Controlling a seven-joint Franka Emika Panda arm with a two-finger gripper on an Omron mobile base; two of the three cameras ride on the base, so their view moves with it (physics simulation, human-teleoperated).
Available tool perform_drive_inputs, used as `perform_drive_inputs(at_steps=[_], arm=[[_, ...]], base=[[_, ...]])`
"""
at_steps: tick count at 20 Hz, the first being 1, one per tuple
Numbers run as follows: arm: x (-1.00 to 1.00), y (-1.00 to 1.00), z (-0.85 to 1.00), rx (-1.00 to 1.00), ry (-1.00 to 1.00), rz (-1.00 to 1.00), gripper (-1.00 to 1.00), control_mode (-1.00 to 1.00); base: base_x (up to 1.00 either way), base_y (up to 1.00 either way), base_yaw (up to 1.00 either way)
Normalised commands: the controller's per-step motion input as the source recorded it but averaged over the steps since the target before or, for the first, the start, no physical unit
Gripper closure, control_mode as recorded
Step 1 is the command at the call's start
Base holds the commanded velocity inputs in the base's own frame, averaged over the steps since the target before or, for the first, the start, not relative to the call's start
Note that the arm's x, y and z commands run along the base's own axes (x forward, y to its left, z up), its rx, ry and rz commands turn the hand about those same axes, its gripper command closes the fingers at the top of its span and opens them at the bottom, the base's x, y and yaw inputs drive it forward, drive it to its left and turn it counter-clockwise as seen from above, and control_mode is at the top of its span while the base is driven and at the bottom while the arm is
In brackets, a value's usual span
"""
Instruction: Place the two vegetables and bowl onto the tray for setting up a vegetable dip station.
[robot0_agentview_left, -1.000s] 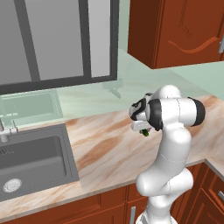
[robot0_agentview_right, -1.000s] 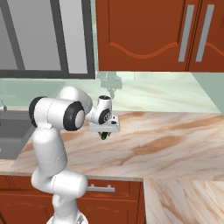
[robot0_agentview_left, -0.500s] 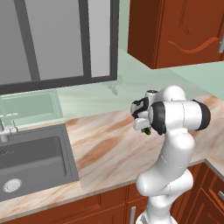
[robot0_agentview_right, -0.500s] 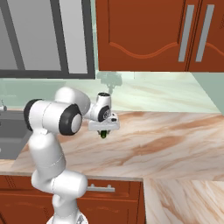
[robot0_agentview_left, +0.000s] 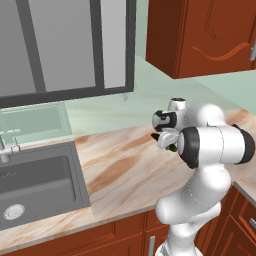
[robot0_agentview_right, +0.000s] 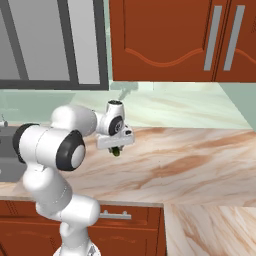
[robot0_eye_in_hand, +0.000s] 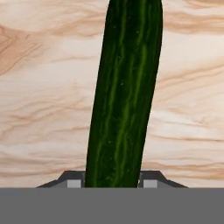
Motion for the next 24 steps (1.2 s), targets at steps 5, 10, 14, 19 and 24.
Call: perform_drive_inputs(at_steps=[5,10,14,19,24], arm=[[-0.35,0.08,0.36,0.00,0.16,0.15,1.00,-1.00],[-0.45,0.11,0.26,0.00,0.10,0.15,1.00,-1.00],[-0.48,0.15,0.21,0.00,0.01,0.13,1.00,-1.00],[-0.43,0.18,0.22,0.00,0.00,0.11,1.00,-1.00],[-0.46,0.16,0.15,0.02,0.00,0.08,1.00,-1.00]], base=[[0.00,0.00,0.00],[0.00,0.00,0.00],[0.00,0.00,0.00],[0.00,0.00,0.00],[0.00,0.00,0.00]])
